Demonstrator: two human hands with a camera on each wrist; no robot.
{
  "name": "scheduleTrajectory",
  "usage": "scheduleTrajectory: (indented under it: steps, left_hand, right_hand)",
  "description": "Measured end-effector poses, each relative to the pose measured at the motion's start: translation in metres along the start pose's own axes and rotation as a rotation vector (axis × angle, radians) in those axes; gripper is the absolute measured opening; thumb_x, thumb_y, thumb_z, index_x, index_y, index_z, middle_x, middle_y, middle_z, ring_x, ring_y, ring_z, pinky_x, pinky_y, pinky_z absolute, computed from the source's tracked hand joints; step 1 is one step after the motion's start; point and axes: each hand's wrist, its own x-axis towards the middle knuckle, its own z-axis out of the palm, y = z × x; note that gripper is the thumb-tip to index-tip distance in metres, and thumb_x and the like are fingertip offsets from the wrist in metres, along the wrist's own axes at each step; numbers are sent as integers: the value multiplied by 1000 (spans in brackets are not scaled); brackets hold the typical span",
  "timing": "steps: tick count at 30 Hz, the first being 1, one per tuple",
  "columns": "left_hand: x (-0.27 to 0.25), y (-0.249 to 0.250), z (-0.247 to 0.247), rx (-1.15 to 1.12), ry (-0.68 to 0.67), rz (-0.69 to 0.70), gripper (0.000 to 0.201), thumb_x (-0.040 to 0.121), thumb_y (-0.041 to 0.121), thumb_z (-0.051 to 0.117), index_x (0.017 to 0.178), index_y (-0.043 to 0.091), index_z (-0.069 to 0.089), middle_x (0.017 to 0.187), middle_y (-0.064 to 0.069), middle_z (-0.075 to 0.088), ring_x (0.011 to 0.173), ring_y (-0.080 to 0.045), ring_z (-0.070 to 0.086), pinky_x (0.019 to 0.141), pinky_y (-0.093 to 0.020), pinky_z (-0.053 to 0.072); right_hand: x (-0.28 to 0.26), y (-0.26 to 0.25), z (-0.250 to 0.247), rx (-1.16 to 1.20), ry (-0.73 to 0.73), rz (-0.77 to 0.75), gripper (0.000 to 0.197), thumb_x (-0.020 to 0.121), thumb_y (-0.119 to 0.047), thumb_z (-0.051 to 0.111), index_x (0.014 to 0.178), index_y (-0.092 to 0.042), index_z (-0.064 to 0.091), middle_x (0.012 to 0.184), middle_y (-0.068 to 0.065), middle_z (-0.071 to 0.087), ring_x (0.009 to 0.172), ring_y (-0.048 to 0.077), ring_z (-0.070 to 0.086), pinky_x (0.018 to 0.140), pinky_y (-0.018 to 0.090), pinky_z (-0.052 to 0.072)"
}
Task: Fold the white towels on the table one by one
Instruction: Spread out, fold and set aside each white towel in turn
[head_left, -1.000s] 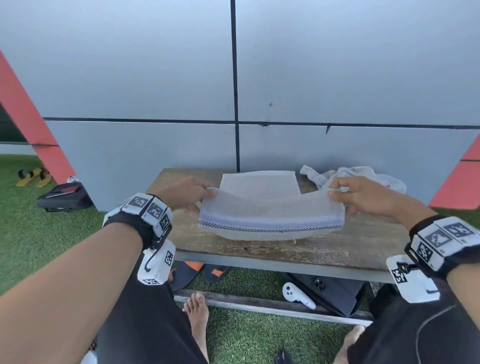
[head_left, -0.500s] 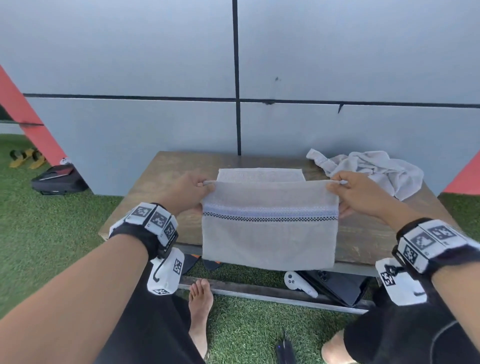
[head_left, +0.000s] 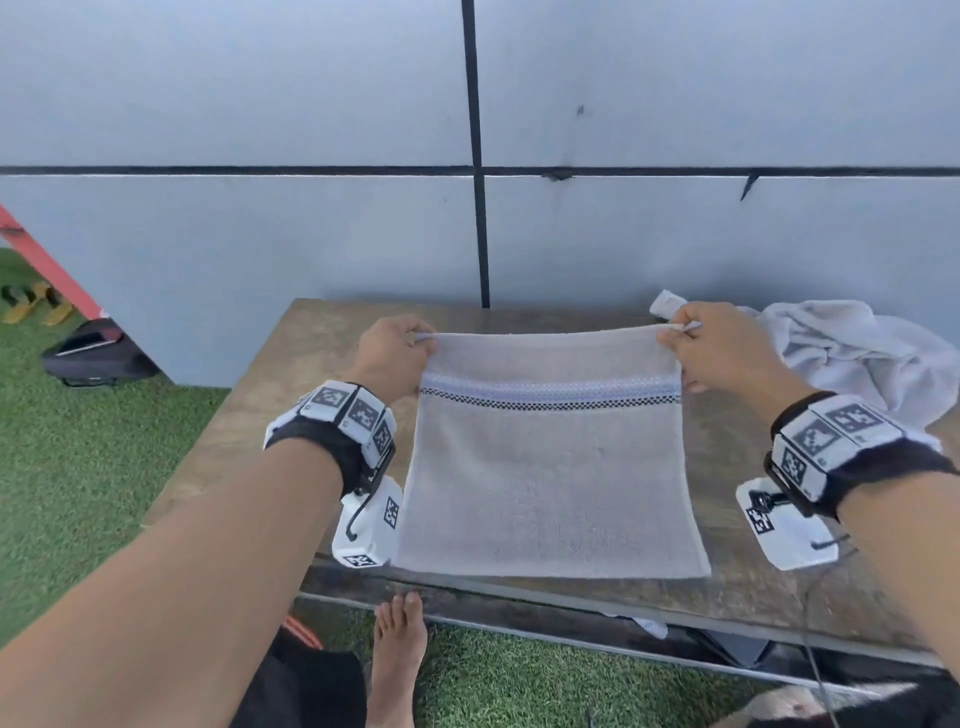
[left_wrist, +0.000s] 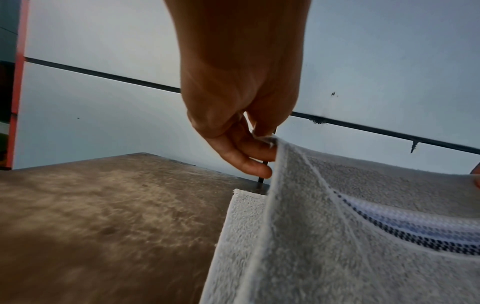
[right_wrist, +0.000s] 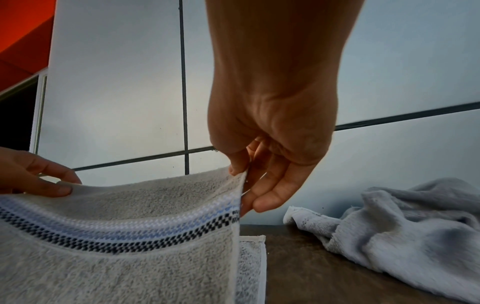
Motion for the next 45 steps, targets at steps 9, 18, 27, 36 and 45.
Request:
scheduleTrajectory:
  steps: [9, 18, 27, 36, 45]
  left_hand:
    - [77, -22, 40, 197, 64, -36, 10, 90, 22, 61, 86, 21, 70, 87, -5, 71, 78, -29, 69, 79, -42, 60]
    - [99, -54, 60, 336, 69, 78, 11, 88, 25, 71, 99, 22, 71, 103, 1, 67, 97, -23, 64, 87, -42, 55]
    - [80, -44, 61, 616, -96, 127, 9, 95, 21, 58, 87, 18, 58, 100, 1, 56, 93, -23, 58, 86, -47, 53]
    - [6, 0, 77, 520, -154, 380, 26, 87, 16, 65, 111, 21, 58, 117, -3, 55, 108, -21, 52, 99, -42, 46]
    - [-81, 49, 113, -35, -247, 705, 20, 81, 20, 79, 91, 20, 62, 92, 4, 58, 79, -6, 50, 74, -24, 45]
  right_hand:
    - [78, 18, 51, -174, -66, 22, 14, 89, -23, 62, 78, -17, 68, 85, 3, 65, 86, 25, 59, 75, 32, 45]
    - [85, 31, 81, -227, -50, 4, 9, 86, -25, 73, 93, -19, 74, 93, 0, 64, 95, 24, 61, 83, 35, 50]
    - [62, 30, 81, -370, -203, 10, 15, 92, -23, 66, 84, -18, 54, 92, 6, 61, 84, 24, 53, 71, 31, 38]
    - [-28, 6, 54, 71, -108, -167, 13, 86, -17, 71, 83, -20, 59, 73, -2, 65, 60, 10, 54, 57, 19, 40]
    - [-105, -5, 16, 361, -81, -204, 14, 88, -10, 72, 96, -21, 73, 76, -2, 73, 64, 12, 63, 60, 22, 47]
